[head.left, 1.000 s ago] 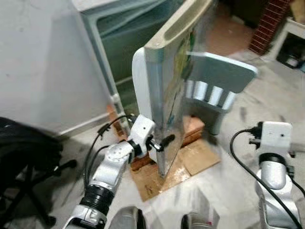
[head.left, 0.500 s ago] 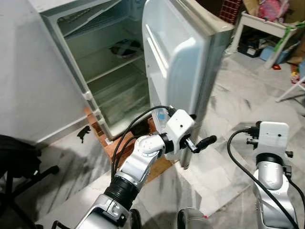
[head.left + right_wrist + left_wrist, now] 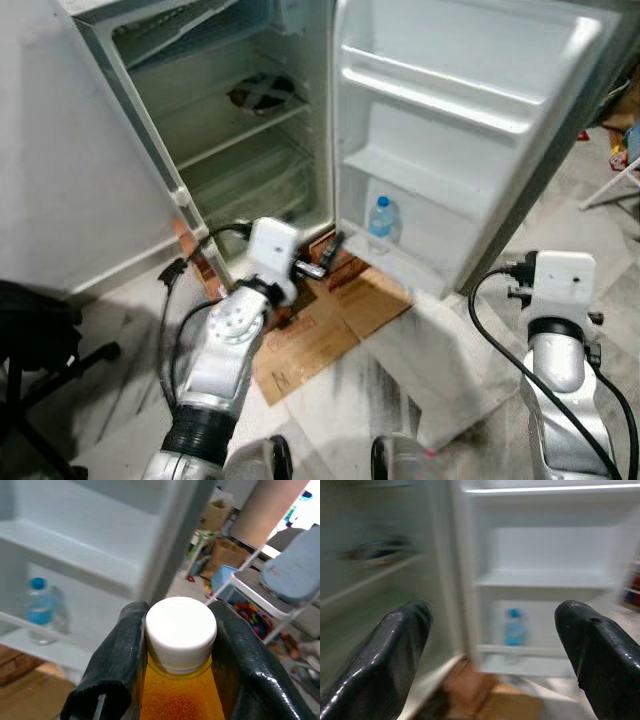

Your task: Restocking fridge

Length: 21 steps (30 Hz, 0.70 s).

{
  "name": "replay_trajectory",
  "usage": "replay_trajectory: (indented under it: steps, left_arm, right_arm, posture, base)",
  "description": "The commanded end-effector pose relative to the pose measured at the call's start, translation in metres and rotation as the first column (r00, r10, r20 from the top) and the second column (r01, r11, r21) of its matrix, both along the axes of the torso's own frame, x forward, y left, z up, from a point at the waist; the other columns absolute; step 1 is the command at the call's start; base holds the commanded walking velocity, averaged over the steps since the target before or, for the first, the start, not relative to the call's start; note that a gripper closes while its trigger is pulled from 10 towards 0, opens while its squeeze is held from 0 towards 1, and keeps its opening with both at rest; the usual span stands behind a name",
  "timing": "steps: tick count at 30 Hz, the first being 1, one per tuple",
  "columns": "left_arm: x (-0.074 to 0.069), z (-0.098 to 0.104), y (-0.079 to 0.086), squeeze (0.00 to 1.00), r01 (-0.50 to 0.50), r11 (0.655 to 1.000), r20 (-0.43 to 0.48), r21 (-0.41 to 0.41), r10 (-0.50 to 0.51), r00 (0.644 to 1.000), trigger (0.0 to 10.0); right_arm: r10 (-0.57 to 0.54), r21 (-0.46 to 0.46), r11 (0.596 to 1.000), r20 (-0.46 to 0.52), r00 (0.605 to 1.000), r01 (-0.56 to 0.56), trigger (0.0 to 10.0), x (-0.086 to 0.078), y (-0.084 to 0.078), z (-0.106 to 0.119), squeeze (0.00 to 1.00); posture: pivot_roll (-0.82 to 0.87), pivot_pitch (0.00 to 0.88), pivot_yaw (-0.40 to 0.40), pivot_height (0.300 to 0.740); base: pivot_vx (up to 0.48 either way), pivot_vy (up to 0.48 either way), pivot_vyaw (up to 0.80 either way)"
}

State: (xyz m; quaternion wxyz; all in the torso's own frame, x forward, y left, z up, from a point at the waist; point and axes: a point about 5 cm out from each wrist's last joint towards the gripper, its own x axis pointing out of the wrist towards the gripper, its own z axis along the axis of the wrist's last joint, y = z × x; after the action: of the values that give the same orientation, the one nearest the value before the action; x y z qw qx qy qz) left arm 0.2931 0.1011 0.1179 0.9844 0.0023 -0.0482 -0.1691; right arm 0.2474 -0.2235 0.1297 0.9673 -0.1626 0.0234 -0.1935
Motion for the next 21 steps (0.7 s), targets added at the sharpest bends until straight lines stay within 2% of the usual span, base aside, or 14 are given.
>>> replay_trajectory:
  steps: [1, 2, 4, 8, 18, 21]
  left_arm:
    - [-0.004, -0.006, 0.014, 0.00, -0.078, 0.997, -0.030, 0.009, 0.078, 0.996, 10.0]
    - [-0.004, -0.006, 0.014, 0.00, -0.078, 0.997, -0.030, 0.009, 0.078, 0.996, 10.0]
    - [-0.010, -0.016, 0.026, 0.00, -0.144, 0.989, -0.067, 0.024, 0.146, 0.987, 10.0]
    - [-0.016, -0.022, 0.038, 0.00, -0.219, 0.975, -0.107, 0.036, 0.222, 0.969, 10.0]
    - [-0.014, -0.019, 0.031, 0.00, -0.200, 0.979, -0.101, 0.044, 0.204, 0.974, 10.0]
    - [-0.014, -0.019, 0.031, 0.00, -0.202, 0.978, -0.104, 0.043, 0.206, 0.973, 10.0]
  right_arm:
    - [0.018, -0.007, 1.000, 0.013, 1.000, -0.018, 10.0, 0.001, 0.001, 0.002, 0.00]
    - [0.018, -0.007, 1.000, 0.013, 1.000, -0.018, 10.0, 0.001, 0.001, 0.002, 0.00]
    - [0.046, -0.035, 0.998, 0.002, 0.999, -0.046, 10.0, 0.004, 0.004, 0.001, 0.00]
    - [0.070, -0.027, 0.997, 0.009, 0.997, -0.070, 10.0, 0.007, 0.008, 0.002, 0.00]
    - [0.074, -0.023, 0.997, 0.008, 0.997, -0.074, 10.0, 0.007, 0.008, 0.001, 0.00]
    - [0.073, -0.015, 0.997, 0.009, 0.997, -0.073, 10.0, 0.008, 0.007, 0.000, 0.00]
  posture:
    - [-0.08, 0.128, 0.044, 0.740]
    - [-0.08, 0.128, 0.044, 0.740]
    - [-0.08, 0.130, 0.042, 0.740]
    - [-0.07, 0.131, 0.043, 0.740]
    - [-0.08, 0.128, 0.045, 0.740]
    - [-0.08, 0.129, 0.047, 0.740]
  base:
    - [0.000, 0.000, 0.00]
    - [0.000, 0.000, 0.00]
    - [0.000, 0.000, 0.00]
    - [0.000, 0.000, 0.21]
    - [0.000, 0.000, 0.64]
    - [0.000, 0.000, 0.00]
